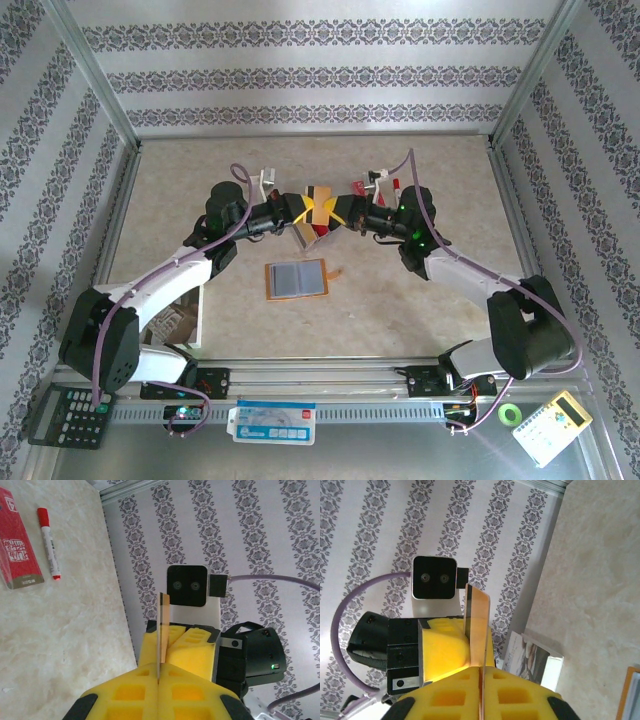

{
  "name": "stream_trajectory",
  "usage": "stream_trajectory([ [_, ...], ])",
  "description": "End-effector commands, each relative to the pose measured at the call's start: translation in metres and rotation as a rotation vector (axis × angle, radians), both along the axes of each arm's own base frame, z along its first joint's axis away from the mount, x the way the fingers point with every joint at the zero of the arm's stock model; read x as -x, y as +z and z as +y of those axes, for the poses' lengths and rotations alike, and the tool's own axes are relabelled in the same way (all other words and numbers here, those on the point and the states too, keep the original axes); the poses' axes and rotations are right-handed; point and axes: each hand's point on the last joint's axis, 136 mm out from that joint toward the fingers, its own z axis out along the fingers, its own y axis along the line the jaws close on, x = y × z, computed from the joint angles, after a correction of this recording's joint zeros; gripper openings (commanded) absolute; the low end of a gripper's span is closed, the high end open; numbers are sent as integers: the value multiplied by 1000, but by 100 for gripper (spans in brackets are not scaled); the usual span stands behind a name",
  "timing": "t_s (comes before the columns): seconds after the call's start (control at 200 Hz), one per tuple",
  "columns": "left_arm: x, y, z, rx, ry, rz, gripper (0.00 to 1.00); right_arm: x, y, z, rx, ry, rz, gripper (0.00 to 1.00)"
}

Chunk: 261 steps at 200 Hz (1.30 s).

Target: Take the credit cards out of the card holder

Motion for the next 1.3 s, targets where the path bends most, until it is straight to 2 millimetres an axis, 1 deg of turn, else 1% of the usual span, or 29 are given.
stream_trajectory([
  [0.0, -1, 31, 5, 61, 32, -76, 0, 1, 34, 6, -78, 5, -76, 12],
  [0.095, -2, 30, 8, 52, 53, -74, 0, 1, 36, 12, -83, -6, -78, 9],
  [0.15, -4, 27, 10, 46, 65, -71, 0, 1, 36, 15, -79, -13, -84, 5],
  [0.21, -7, 23, 18, 37, 92, -56, 0, -4, 29, 15, -58, -35, -65, 0],
  [0.235, -9, 19, 22, 28, 105, -47, 0, -7, 24, 14, -45, -46, -54, 0],
  [0.275, -11, 13, 30, 9, 130, -30, 8, -11, 17, 13, -21, -62, -41, 0],
  [0.305, -12, 7, 36, -11, 148, -20, 17, -13, 13, 12, -5, -74, -41, 0],
  [0.335, -13, 0, 43, -37, 170, -6, 24, -16, 4, 11, 31, -85, -20, 0],
  [0.34, -13, -2, 44, -42, 172, -4, 27, -16, 3, 11, 36, -86, -19, 0],
  [0.35, -13, -5, 47, -54, 182, 1, 27, -17, 0, 11, 48, -89, -12, 0],
  [0.395, -14, -20, 60, -111, 223, 30, 40, -22, -12, 9, 109, -109, 3, 0],
  [0.475, -14, -47, 87, -224, 300, 71, 53, -30, -32, 8, 223, -132, 11, 0],
  [0.49, -14, -51, 92, -244, 312, 77, 56, -31, -40, 7, 254, -138, 24, 0],
  [0.545, -12, -70, 110, -321, 356, 112, 63, -38, -54, 5, 336, -149, 35, 0],
  [0.61, -8, -88, 128, -402, 393, 149, 70, -44, -74, 1, 449, -161, 38, 0],
  [0.65, -5, -96, 136, -444, 405, 160, 73, -46, -85, -1, 517, -159, 41, 0],
  [0.729, 1, -108, 150, -513, 422, 171, 80, -53, -101, -4, 630, -159, 19, 0],
  [0.799, 4, -114, 158, -561, 430, 168, 86, -56, -110, -6, 712, -140, 5, 0],
  [0.869, 7, -115, 163, -594, 427, 161, 90, -61, -114, -3, 772, -113, -21, 0],
  [0.969, 9, -116, 167, -637, 418, 129, 100, -65, -116, 8, 827, -55, -72, 0],
  [1.099, 12, -118, 171, -691, 406, 129, 100, -73, -130, 23, 883, 7, -80, 0],
  [1.189, 13, -118, 173, -706, 401, 134, 100, -78, -135, 33, 913, 49, -108, 0],
  [1.299, 12, -117, 176, -722, 411, 132, 100, -81, -138, 38, 936, 81, -115, 0],
])
